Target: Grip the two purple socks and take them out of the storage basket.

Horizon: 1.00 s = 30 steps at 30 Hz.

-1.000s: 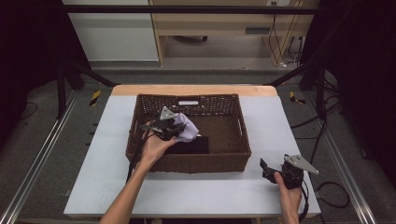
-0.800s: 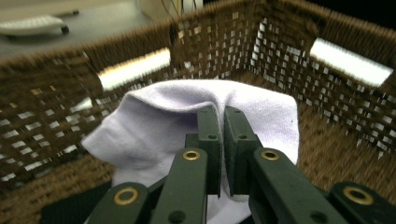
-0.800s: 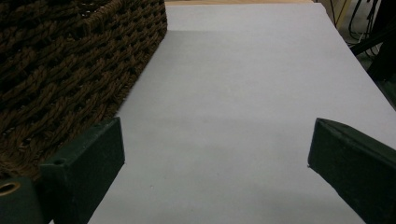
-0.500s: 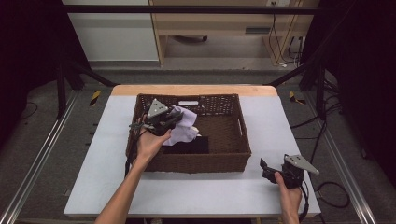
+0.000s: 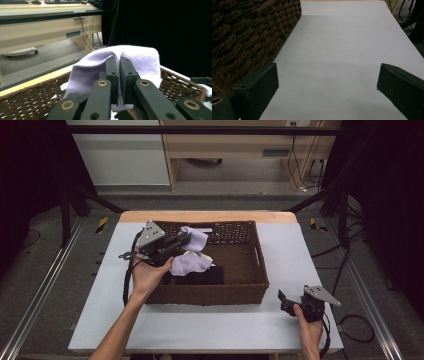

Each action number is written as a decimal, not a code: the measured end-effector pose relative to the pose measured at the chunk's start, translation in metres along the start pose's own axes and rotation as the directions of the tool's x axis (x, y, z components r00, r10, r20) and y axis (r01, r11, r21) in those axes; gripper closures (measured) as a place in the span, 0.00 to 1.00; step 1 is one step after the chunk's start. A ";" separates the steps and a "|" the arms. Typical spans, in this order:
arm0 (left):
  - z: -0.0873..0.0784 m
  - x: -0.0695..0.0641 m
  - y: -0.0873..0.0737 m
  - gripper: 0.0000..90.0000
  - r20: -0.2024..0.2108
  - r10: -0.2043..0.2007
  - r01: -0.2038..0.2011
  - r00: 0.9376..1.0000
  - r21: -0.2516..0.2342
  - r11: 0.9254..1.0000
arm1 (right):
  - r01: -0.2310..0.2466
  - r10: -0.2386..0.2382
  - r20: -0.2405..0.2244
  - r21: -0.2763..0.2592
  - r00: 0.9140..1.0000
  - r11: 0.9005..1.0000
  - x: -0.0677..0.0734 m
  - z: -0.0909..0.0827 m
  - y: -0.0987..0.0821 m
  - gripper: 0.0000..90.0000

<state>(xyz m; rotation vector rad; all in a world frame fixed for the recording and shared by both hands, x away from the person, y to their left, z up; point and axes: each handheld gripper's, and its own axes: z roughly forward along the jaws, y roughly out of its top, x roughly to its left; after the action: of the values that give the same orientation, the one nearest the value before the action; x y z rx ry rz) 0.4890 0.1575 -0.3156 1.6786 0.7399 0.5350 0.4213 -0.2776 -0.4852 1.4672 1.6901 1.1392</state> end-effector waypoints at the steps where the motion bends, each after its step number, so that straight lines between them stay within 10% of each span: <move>1: 0.000 0.000 0.000 0.96 0.000 0.000 0.000 1.000 0.000 1.000 | 0.000 0.000 0.000 0.000 1.000 1.000 0.000 0.000 0.000 0.05; 17: -0.064 -0.030 0.014 0.96 0.059 0.052 -0.048 0.997 -0.066 0.997 | 0.001 -0.001 0.005 0.001 1.000 1.000 0.000 0.000 0.000 0.05; 30: -0.100 -0.056 -0.013 0.96 0.108 0.095 -0.090 0.990 -0.054 0.995 | 0.002 -0.002 0.010 0.001 1.000 1.000 0.001 0.000 0.000 0.05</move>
<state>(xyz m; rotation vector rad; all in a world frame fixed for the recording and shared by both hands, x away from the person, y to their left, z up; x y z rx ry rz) 0.3784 0.1880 -0.3028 1.6886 0.5670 0.5163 0.4207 -0.2770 -0.4850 1.4690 1.6851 1.1289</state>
